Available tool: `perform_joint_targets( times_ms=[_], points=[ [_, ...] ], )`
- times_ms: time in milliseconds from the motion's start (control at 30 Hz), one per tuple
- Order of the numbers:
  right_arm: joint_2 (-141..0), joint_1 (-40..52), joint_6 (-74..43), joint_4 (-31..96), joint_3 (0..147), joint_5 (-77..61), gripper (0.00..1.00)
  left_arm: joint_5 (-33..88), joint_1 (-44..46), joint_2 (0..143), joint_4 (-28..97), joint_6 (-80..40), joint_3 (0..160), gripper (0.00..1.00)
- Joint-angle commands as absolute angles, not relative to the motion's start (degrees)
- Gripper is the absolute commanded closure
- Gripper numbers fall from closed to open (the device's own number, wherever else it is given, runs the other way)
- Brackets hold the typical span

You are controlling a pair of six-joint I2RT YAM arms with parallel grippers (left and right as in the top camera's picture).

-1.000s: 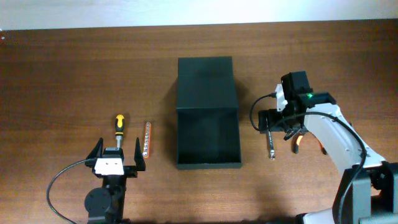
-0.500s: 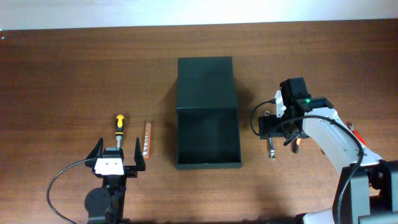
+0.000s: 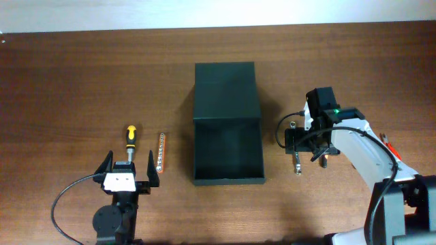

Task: Pack container
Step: 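Lower the right gripper and close it on the chrome wrench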

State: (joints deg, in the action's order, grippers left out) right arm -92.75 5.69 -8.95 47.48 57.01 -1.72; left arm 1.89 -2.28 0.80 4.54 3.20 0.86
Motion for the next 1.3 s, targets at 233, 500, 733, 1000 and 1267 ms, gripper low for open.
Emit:
perform_joint_targets(
  times_ms=[233,500,733,1000,1267],
  points=[
    [-98.0,6.2,-8.6,47.3,56.7,-0.8,0.01,1.7,-2.5,0.3,4.6,3.0,0.5,0.01],
    [-98.8,9.3,-6.5,45.6,56.7,0.9,0.01,1.7,-2.5,0.3,4.6,3.0,0.5,0.01],
    [-98.8,9.9,-10.0,45.1,56.7,3.8,0.01,1.7,-2.5,0.3,4.6,3.0,0.5,0.01],
    [-98.8,9.8,-10.0,44.3,56.7,3.5,0.01,1.7,-2.5,0.3,4.6,3.0,0.5,0.01],
    [-99.0,9.7,-10.0,43.2,56.4,3.2,0.01,1.7,-2.5,0.3,4.6,3.0,0.5,0.01]
  ],
)
